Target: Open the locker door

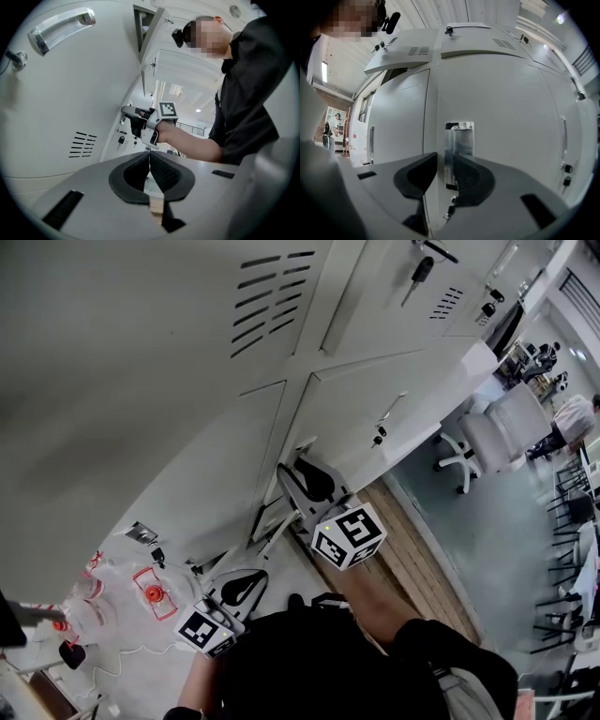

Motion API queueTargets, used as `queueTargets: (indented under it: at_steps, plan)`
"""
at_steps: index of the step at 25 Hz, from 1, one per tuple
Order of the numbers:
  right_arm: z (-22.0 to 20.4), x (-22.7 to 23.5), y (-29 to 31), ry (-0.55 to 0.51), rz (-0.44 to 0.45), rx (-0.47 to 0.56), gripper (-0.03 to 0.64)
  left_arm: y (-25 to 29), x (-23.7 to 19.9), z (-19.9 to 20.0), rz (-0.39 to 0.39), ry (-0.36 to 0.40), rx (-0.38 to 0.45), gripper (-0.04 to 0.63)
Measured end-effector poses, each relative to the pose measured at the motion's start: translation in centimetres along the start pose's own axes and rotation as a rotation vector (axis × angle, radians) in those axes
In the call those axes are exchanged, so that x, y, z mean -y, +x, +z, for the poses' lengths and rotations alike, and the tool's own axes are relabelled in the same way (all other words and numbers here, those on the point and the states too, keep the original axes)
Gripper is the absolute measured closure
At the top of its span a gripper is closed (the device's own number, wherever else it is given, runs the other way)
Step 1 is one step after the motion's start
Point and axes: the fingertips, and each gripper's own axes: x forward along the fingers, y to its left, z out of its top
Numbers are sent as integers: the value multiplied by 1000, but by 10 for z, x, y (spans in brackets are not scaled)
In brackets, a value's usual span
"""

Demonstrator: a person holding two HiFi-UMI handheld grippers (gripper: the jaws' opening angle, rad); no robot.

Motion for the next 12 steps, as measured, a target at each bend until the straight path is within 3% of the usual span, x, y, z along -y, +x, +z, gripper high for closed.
queueTargets:
  at_steps: [12]
  plan:
    - [0, -1, -6, 4, 21, 8, 505, 2, 3, -1, -1, -12, 6, 578]
